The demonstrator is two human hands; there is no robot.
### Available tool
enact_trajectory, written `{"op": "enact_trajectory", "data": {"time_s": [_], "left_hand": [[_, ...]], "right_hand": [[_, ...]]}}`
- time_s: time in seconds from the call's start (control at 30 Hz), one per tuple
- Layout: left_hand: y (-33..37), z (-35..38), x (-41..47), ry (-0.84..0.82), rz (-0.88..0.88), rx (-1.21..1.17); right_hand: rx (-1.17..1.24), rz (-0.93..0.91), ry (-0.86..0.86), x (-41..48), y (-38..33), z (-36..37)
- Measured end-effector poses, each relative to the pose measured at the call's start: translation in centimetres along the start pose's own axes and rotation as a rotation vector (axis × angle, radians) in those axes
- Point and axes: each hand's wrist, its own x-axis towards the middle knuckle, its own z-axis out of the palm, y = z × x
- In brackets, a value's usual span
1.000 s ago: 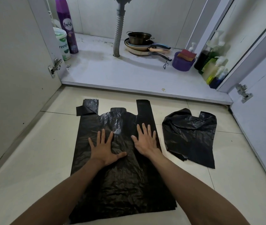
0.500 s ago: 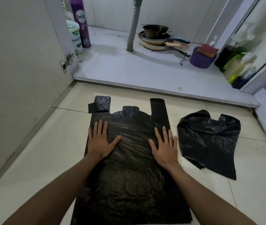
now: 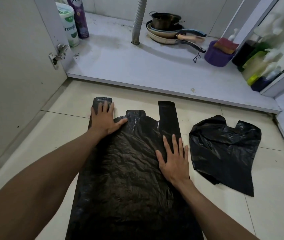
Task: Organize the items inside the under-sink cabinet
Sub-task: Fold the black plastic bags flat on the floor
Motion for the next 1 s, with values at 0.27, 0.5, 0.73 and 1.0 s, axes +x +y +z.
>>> {"op": "enact_trajectory", "data": {"time_s": [0.27,0.5,0.73,1.0], "left_hand": [[0.5,1.0,0.3,-0.11,-0.057,-0.048],[2.9,2.2,-4.3,0.178,0.095,-0.056],[3.0,5.2,-9.1,0.126,0.297,-0.053],[-2.1,5.0,-9.3,0.144,-0.146,-0.072]], "right_hand": [[-0.019,-0.004,-0.018,0.1,0.0,-0.1],[0.04,-0.056,-0.019,2.3,-2.6,-1.3],[0.065,-0.296,-0.123,4.6,-7.7,0.2],[0.011,0.038,-0.097,6.2,-0.6,-0.5]]}}
